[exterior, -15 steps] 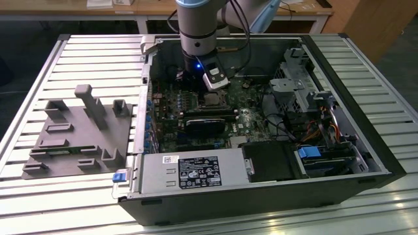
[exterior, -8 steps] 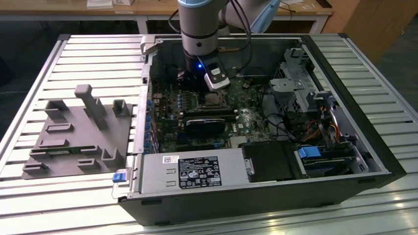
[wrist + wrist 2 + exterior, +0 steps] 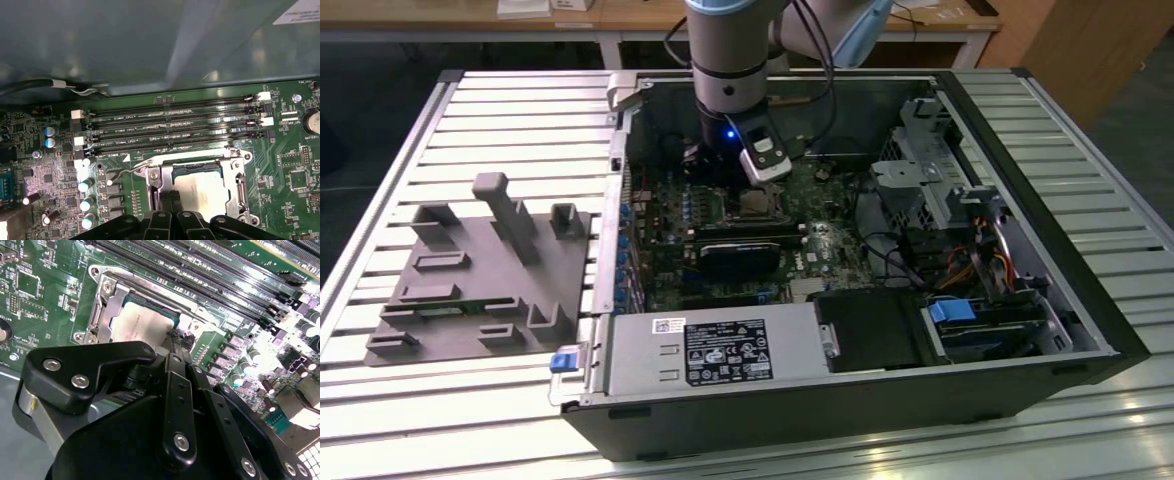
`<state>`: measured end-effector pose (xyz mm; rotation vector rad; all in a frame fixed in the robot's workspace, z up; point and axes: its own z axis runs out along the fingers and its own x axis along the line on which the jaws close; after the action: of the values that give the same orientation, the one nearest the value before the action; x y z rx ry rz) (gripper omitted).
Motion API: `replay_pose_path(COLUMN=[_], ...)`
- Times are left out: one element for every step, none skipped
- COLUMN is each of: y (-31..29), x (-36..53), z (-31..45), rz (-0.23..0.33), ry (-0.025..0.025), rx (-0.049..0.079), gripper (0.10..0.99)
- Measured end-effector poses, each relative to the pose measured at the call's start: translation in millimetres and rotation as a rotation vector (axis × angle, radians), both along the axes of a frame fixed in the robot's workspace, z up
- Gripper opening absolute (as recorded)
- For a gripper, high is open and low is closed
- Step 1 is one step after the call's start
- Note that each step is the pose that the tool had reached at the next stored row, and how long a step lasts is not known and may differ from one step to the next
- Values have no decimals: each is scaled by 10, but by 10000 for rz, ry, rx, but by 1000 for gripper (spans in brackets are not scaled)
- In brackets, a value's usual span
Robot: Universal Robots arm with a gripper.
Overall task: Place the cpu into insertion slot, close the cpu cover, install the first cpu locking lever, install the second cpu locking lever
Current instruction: 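Close the cpu cover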
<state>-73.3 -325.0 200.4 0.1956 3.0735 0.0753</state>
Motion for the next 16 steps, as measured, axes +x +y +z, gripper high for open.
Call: replay_pose_path(y=[0,0,0,0,0,0,0,0,1,1,1,0,0,0,0,0], x=[0,0,0,0,0,0,0,0,0,0,1,0,0,0,4,12], z=[6,15,26,37,49,58,67,73,74,74,74,74,75,75,76,77], rz=[6,9,11,12,12,12,13,13,13,13,13,13,13,13,15,15], ry=[0,-1,0,-1,-1,-1,-1,-1,-2,-2,-3,-3,-2,-2,-1,1], rx=[1,2,1,2,2,3,2,2,3,3,5,5,3,2,1,0], gripper=[102,102,102,102,102,102,102,102,102,102,102,102,102,102,102,102])
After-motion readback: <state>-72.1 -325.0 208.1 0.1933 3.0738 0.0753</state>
